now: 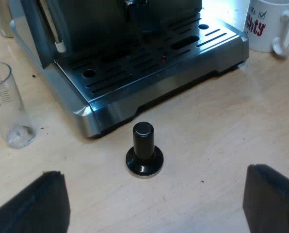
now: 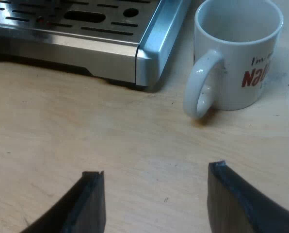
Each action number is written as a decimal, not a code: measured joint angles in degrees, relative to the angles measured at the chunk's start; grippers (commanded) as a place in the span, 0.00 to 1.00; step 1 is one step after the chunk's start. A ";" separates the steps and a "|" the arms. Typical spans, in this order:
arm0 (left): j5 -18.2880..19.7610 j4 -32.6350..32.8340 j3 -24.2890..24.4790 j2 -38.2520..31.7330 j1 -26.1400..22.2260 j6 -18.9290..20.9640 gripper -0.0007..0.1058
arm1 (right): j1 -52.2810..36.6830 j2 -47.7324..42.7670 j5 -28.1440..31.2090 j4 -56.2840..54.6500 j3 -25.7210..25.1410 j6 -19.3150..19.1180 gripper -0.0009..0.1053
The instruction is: Remove mug from coffee machine
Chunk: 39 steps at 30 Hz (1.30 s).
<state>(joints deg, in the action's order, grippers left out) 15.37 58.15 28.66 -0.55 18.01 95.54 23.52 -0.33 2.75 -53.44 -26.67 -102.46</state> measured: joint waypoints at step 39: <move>0.00 0.00 0.00 0.00 -14.06 0.00 0.82 | -21.68 0.00 -0.13 0.09 0.00 0.07 0.47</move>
<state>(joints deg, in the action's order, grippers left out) 15.37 58.15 28.66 -0.55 3.95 95.54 1.84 -0.33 2.61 -53.36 -26.67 -102.39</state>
